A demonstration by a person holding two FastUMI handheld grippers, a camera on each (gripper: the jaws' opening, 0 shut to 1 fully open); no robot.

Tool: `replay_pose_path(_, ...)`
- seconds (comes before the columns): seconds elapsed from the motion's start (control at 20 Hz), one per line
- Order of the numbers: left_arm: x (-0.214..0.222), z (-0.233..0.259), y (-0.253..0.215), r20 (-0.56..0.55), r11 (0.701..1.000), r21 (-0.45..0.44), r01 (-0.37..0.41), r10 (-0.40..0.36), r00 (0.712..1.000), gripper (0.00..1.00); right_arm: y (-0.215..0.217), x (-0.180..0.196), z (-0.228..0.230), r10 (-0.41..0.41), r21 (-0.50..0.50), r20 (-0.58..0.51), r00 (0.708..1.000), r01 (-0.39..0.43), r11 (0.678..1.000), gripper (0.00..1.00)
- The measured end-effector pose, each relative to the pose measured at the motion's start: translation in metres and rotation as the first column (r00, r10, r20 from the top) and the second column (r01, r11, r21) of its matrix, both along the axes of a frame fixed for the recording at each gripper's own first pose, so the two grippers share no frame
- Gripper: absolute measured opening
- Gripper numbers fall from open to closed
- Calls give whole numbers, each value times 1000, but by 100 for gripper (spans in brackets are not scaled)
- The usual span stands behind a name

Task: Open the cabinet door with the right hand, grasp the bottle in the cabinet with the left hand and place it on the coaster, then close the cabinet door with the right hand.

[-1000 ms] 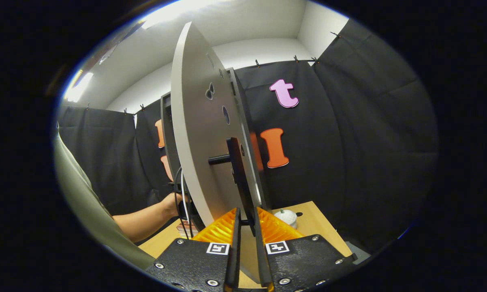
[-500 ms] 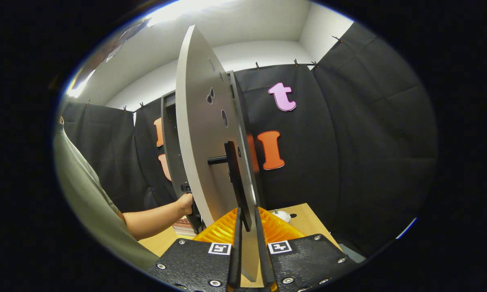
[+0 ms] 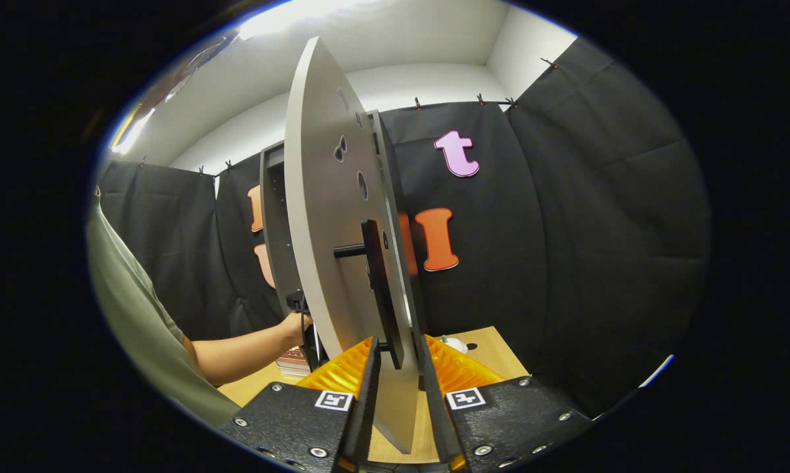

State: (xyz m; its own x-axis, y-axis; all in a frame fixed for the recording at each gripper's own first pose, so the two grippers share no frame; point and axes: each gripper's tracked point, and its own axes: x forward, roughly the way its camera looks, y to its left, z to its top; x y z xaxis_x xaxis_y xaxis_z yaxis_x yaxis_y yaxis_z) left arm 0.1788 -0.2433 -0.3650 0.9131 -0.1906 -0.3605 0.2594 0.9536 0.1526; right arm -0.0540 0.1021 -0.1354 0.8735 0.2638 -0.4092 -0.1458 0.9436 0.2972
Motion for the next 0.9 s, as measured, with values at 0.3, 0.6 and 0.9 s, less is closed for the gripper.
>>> replay_pose_path(0.3, -37, 29, 21, 37, 1000, 3, 12, -12, 999, 80, -2, 5, -2, 16, 14, 2, 1000, -16, 1000, 49)
replay_pose_path(0.6, -67, 54, 65, 83, 999, -4, -34, 34, 996, 82, -4, 5, -2, 8, 17, 4, 1000, -9, 1000, 52)
replay_pose_path(0.9, -106, 71, 106, 146, 999, -5, -51, 51, 988, 83, -16, 12, 1, -2, -26, 10, 1000, 2, 1000, 60)
